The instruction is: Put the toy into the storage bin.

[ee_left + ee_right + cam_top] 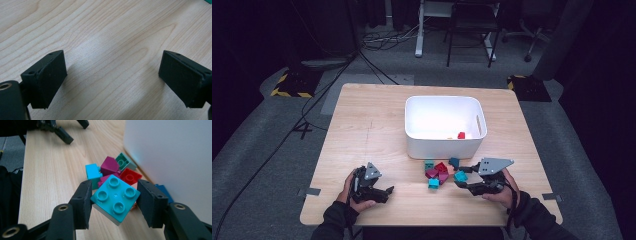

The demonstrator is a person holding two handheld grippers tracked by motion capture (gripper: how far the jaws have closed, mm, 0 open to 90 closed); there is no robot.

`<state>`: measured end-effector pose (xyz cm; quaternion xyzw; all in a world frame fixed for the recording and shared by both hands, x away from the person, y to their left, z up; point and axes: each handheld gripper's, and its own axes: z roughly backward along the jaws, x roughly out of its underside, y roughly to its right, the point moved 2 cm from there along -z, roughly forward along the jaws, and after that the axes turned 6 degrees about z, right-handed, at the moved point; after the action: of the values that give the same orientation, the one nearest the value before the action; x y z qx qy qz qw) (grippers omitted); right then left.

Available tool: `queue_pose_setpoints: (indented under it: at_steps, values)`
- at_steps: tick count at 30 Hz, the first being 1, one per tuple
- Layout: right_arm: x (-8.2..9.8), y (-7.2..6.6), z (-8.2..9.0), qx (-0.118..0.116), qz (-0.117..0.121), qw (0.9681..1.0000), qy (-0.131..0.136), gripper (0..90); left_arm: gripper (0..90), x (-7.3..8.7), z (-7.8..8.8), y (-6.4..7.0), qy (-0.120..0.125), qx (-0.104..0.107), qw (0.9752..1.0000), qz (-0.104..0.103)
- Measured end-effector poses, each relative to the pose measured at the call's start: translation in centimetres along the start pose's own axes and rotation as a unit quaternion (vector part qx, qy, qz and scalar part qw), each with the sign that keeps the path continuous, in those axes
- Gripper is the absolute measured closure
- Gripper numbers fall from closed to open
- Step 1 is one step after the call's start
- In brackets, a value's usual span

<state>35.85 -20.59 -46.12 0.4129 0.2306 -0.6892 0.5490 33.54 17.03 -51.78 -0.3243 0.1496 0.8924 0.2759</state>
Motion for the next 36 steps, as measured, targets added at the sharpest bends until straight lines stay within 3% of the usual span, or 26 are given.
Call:
queue_pose_setpoints:
  at_steps: [17, 36]
  values:
    - [-3.1, 2.1, 3.4, 0.041, 0.003, 0.9982, 0.043, 47.9, 8.1, 0.0, 0.0, 0.0, 0.000, 0.000, 1.0000, -0.001]
    - [-8.1, 5.1, 4.9, 0.087, 0.015, 0.9937, 0.069, 48.0, 8.1, 0.0, 0.0, 0.0, 0.000, 0.000, 1.0000, 0.000]
